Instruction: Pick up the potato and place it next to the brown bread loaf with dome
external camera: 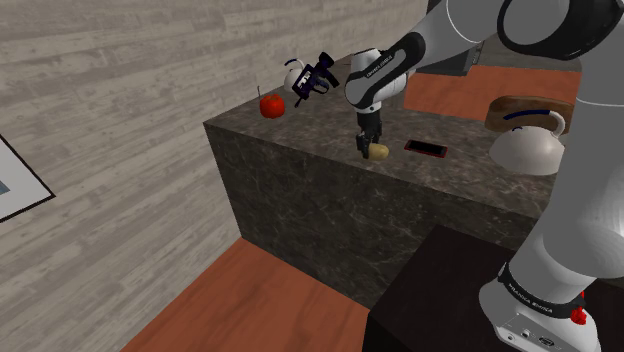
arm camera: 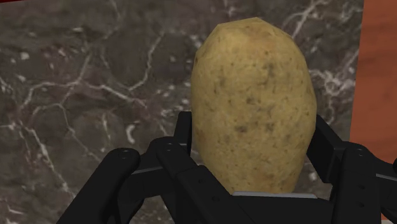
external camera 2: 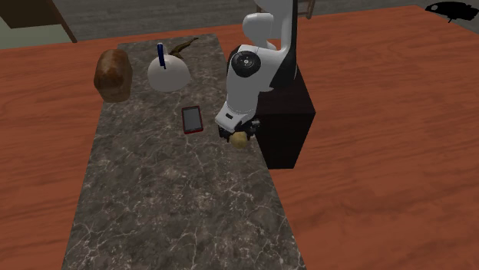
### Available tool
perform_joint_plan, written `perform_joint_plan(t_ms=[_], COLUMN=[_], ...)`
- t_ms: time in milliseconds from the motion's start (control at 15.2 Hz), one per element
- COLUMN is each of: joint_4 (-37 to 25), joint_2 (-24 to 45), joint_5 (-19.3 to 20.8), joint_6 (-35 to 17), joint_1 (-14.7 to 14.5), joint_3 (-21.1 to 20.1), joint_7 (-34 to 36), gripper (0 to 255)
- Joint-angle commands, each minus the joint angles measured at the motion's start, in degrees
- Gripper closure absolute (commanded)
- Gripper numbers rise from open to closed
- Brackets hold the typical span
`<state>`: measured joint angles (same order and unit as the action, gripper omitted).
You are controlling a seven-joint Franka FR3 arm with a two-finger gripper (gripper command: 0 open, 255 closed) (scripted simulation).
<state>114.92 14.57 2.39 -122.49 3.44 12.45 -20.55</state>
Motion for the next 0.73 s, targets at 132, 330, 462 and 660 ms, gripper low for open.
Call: perform_joint_plan(t_ms=[132,330,462,660], joint_4=[0.00,0.01,-0.24,-1.10], joint_2=[0.02,0.01,-0.41,-1.62], joint_5=[0.01,0.01,0.09,0.32], joint_6=[0.00,0.00,0.66,2.70], joint_1=[0.01,0.01,-0.02,-0.11], joint_3=[0.01,0.01,0.04,0.10], joint_7=[0.00,-0.01,0.01,0.04], gripper=[255,255,255,255])
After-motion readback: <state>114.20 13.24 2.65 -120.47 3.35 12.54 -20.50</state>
